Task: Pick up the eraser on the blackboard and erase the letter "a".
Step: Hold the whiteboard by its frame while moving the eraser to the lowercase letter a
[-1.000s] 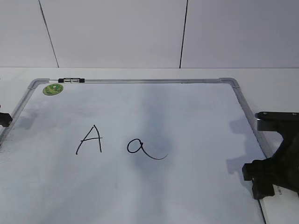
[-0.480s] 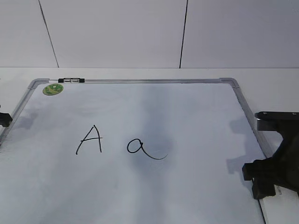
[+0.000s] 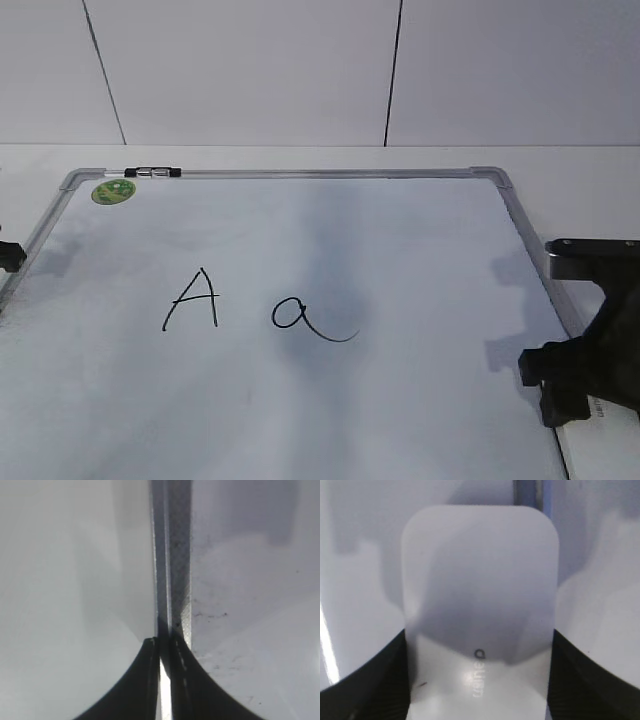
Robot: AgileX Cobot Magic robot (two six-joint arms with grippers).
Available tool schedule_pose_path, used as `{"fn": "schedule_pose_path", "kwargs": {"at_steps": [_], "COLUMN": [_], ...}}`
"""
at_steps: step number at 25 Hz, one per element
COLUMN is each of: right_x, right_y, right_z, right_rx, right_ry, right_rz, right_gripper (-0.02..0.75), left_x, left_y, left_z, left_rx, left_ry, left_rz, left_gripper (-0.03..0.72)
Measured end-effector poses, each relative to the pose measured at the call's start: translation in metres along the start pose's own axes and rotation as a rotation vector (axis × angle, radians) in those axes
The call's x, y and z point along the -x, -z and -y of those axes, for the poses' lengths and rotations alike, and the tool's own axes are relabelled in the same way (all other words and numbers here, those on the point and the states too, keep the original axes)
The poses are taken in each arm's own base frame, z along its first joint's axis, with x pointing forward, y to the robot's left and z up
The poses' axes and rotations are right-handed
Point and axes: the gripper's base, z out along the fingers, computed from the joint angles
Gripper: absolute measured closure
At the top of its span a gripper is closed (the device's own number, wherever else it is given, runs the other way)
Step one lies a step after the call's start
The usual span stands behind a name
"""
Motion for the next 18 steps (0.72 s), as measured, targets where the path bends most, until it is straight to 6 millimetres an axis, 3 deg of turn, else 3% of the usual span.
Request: {"fn": "schedule_pose_path", "kwargs": {"at_steps": [11,18], "right_x": [0.013,0.032], "right_y": [0.02,0.036], "right_z": [-0.001,-0.018], "right_rx": [-0.028,-0.01], "right_ry": [0.033,0.138], "right_rz": [-0.025,0.007], "right_gripper": [0.221,0.221], "left_x": [0.0,0.0], "left_y": [0.0,0.0], "left_z": [0.0,0.0], "left_rx": [0.0,0.0], "left_ry": [0.0,0.0], "left_rz": [0.0,-0.002], "left_gripper": [0.67,0.67]}}
